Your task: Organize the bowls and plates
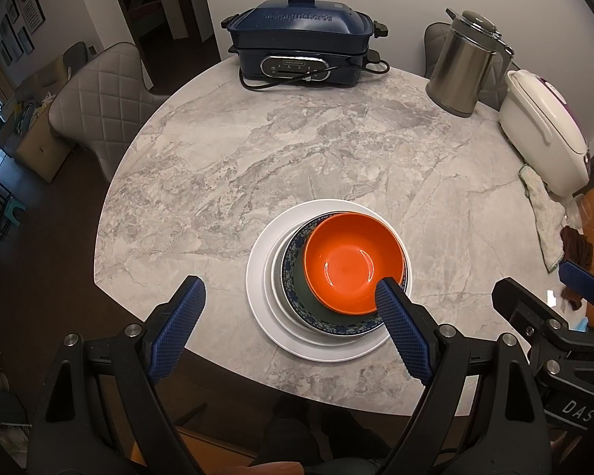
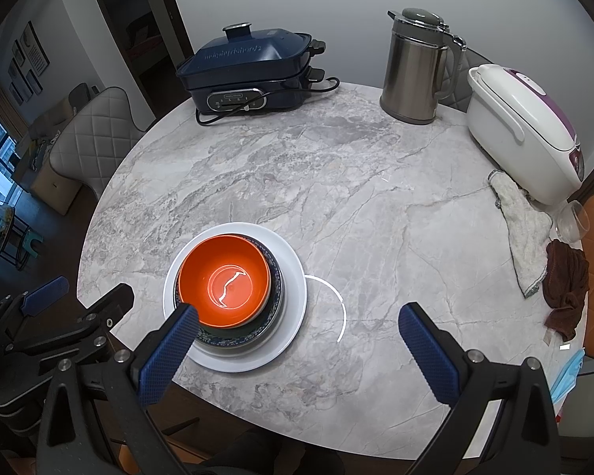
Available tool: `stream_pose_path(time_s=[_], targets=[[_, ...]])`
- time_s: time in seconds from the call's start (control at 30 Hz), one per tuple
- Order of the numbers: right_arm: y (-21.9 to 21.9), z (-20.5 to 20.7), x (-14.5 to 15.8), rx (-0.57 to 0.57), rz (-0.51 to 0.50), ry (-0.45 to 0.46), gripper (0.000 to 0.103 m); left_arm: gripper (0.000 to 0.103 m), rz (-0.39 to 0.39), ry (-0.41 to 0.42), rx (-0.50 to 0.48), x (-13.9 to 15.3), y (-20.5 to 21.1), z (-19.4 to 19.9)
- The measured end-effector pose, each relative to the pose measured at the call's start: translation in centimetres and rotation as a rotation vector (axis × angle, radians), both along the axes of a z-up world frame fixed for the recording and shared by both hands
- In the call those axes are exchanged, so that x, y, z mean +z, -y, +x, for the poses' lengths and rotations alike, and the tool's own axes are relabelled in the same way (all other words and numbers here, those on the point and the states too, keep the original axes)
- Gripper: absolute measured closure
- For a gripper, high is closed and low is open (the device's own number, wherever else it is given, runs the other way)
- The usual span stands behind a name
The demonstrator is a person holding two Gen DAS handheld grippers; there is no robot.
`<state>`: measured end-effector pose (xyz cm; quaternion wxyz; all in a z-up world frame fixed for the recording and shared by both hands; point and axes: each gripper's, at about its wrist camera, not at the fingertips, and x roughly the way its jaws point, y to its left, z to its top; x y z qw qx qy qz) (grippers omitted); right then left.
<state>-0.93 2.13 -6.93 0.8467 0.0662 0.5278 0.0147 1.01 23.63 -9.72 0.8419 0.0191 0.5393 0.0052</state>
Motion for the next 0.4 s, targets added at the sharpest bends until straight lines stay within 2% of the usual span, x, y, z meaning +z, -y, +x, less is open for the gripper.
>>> stream_pose_path(time_s=[0.4], targets=[[0.15,-0.01,-0.41,0.001,0.003,-0.006,0.0,0.015,-0.02,0.018,0.007,-0.35,-0.3,0.48]])
